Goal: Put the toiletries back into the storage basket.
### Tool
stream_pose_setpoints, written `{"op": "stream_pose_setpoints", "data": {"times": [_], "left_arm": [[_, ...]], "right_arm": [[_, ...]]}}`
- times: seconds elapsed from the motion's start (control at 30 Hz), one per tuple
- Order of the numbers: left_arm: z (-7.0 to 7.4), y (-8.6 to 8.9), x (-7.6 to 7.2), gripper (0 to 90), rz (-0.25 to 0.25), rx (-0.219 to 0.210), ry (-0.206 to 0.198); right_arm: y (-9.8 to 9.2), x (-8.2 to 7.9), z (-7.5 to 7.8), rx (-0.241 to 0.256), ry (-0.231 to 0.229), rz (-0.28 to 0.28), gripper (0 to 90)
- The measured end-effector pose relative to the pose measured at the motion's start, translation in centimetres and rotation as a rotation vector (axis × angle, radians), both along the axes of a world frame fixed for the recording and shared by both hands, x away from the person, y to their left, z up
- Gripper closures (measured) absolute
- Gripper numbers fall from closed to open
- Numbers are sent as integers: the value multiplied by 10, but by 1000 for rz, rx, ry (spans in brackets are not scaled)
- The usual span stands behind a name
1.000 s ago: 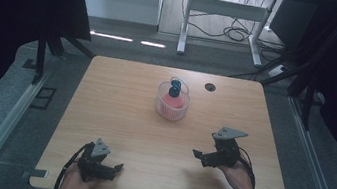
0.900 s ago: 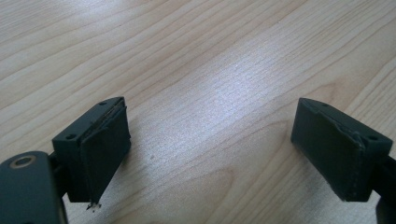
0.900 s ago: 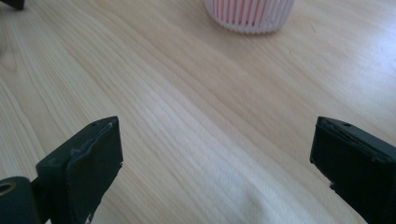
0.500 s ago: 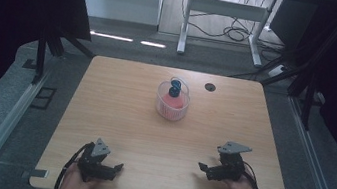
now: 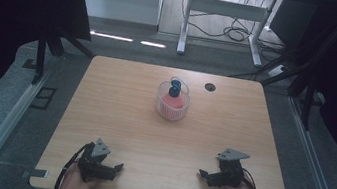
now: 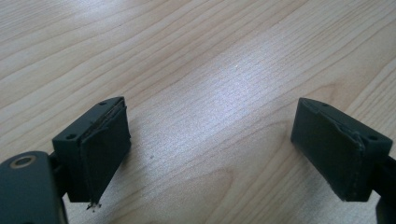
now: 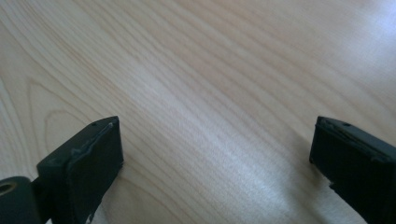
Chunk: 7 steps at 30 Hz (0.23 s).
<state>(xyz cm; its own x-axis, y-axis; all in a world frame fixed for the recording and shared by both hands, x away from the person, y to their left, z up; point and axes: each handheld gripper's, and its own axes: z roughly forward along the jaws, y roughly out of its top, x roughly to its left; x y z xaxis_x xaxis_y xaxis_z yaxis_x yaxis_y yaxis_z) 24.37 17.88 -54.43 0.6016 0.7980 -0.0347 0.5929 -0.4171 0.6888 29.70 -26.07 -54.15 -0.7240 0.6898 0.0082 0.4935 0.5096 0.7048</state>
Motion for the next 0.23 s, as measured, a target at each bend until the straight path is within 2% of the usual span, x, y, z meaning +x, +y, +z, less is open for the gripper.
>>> {"op": "stream_pose_setpoints", "data": {"times": [0.23], "left_arm": [[0, 0, 0, 113, -1, 1, 0]], "right_arm": [[1, -1, -2, -12, -2, 3, 0]]}}
